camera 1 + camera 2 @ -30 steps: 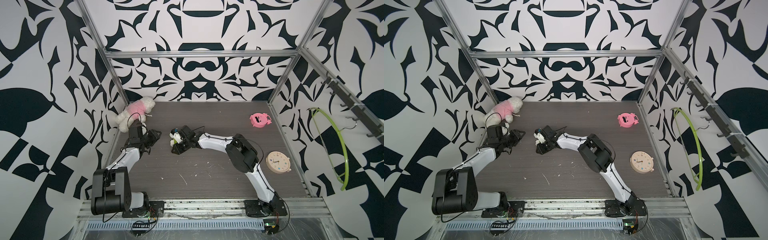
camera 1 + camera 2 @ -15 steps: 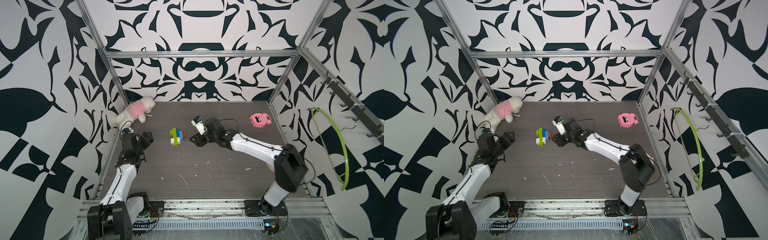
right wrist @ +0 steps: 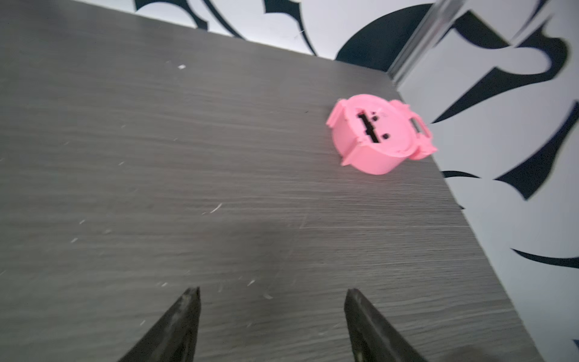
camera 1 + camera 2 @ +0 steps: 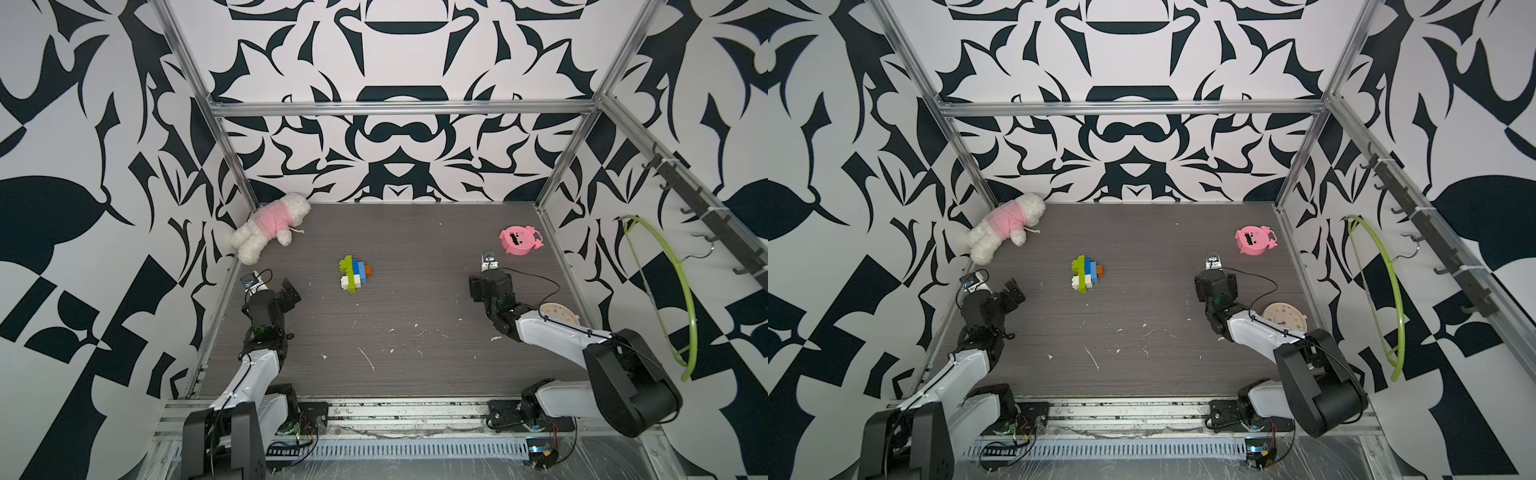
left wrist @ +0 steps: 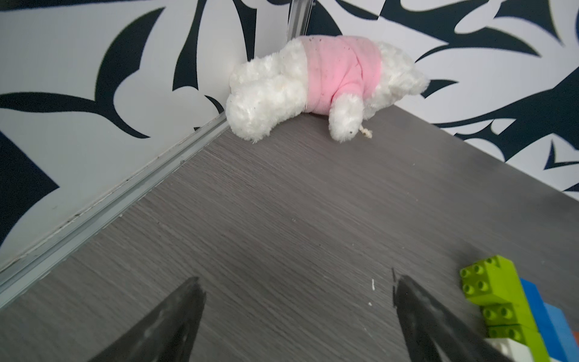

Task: Assemble a heart with lego
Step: Reset both arms

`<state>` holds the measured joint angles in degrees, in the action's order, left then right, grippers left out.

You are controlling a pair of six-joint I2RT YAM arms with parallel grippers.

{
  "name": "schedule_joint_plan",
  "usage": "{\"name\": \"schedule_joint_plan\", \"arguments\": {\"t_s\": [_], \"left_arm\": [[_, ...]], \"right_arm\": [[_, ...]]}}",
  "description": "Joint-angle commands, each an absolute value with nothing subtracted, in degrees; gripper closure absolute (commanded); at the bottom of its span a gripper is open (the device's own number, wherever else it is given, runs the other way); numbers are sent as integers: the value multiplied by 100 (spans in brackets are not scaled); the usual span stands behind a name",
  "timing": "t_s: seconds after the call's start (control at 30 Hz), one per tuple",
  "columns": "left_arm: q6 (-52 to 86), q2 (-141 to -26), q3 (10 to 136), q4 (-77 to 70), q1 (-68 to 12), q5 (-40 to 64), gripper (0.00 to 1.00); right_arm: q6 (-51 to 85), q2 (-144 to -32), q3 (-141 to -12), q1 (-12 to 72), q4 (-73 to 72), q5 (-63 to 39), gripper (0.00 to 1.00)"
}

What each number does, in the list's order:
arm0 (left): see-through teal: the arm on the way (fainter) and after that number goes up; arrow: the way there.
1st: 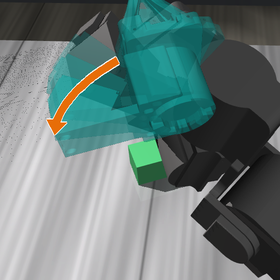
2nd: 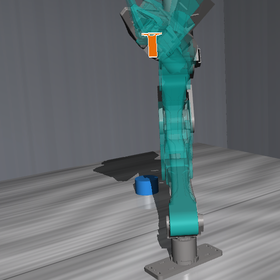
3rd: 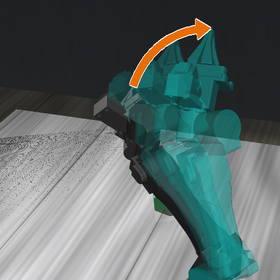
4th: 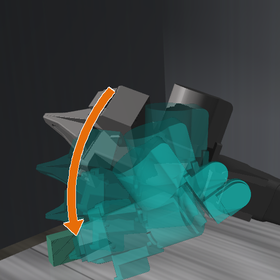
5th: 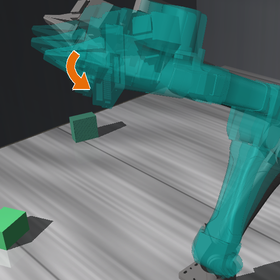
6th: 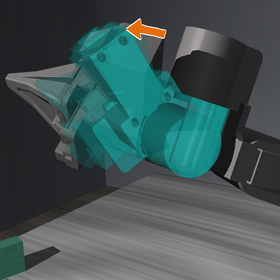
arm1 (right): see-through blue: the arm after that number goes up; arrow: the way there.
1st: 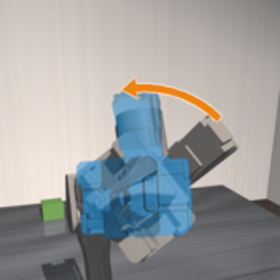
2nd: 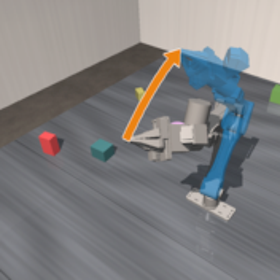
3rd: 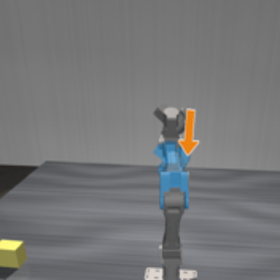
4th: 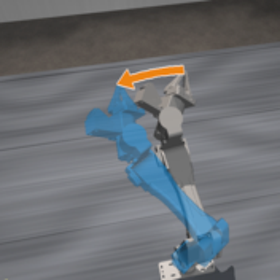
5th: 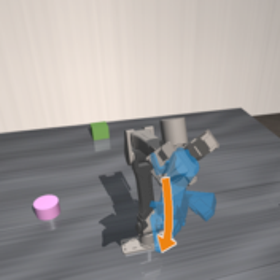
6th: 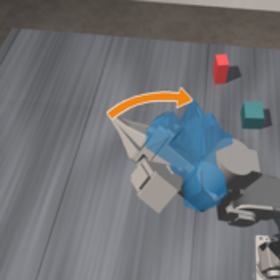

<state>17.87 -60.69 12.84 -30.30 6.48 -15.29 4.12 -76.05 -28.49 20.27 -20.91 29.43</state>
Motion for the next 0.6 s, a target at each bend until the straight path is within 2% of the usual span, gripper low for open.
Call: {"name": "schedule_joint_plan", "arguments": {"t_s": [0.0,0.07,0.17,0.23,0.3,0.4,0.47,0.57], "left_arm": [[1246,-6844,1216,-4771,666,-1345,2],[1209,-7259,1308,-5243,662,-1057,2],[949,-7867,1651,-5085,671,-712,1],[863,-8612,1635,-5855,677,-514,1],[744,-9125,1650,-6591,676,-273,1],[819,-8685,2022,-5099,677,-362,0],[766,-8923,1926,-5716,666,-287,1],[788,-8782,2092,-5087,665,-268,1]], "right_arm": [[-7,-7454,-3014,2002,-2676,3308,26],[-410,-7474,-2761,1912,-3071,3377,26],[-469,-7704,-2258,1492,-3754,3262,26],[-443,-7849,-1837,1322,-4691,2958,26],[-225,-7866,-1767,1237,-4891,2493,26],[-304,-8635,-1676,1121,-5751,2015,26],[-449,-9142,-1618,1114,-6546,2090,25],[-102,-8922,-1989,820,-5398,1592,25]]}}
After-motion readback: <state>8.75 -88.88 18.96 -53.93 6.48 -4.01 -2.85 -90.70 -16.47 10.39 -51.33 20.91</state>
